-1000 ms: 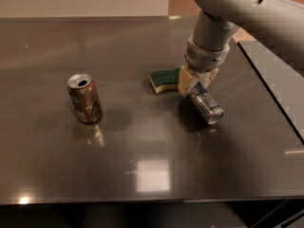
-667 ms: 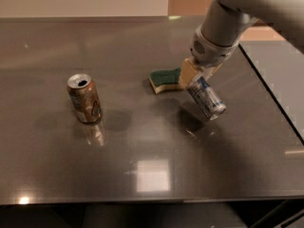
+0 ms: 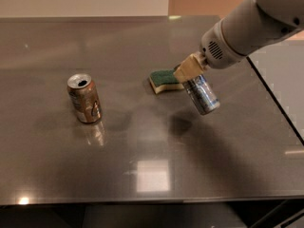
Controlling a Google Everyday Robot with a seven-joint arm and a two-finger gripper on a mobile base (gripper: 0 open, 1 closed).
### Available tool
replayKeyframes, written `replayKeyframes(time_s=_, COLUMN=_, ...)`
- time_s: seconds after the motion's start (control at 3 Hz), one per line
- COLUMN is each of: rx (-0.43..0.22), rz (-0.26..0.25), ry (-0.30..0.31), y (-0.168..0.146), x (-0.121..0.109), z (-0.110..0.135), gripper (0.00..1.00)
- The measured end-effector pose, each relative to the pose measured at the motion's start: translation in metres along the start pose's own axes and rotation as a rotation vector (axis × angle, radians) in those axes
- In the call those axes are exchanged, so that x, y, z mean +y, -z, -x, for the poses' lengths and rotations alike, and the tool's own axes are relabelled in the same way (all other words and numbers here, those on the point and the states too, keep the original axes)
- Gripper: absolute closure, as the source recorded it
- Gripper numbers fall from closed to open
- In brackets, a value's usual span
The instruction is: Place redbull can upright
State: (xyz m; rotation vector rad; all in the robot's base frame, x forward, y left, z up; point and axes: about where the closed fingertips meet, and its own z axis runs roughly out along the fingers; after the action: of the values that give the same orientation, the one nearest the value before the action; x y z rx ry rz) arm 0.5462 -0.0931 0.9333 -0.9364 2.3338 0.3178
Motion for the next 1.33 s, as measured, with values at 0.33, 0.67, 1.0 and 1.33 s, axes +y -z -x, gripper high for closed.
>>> replayKeyframes(time_s=0.33, rx=-0.192, rz=0.041, ry=0.037, y=0.0090, x=0.0094, z=0.0158, gripper=1.00)
replayKeyframes(time_s=0.67, rx=-0.370, rz=0.083, ry=0.039, y=0.0158, x=0.0128, z=0.0247, gripper=1.00)
replayKeyframes(time_s=1.0, rx=-0.511, rz=0.132, ry=0.044, y=0.0185, x=0.0167, z=0.0256, gripper=1.00)
replayKeyframes(time_s=1.33, rx=-0.630, rz=0.171, ry=0.085, y=0.0168, x=0.0180, z=0.0187, gripper=1.00)
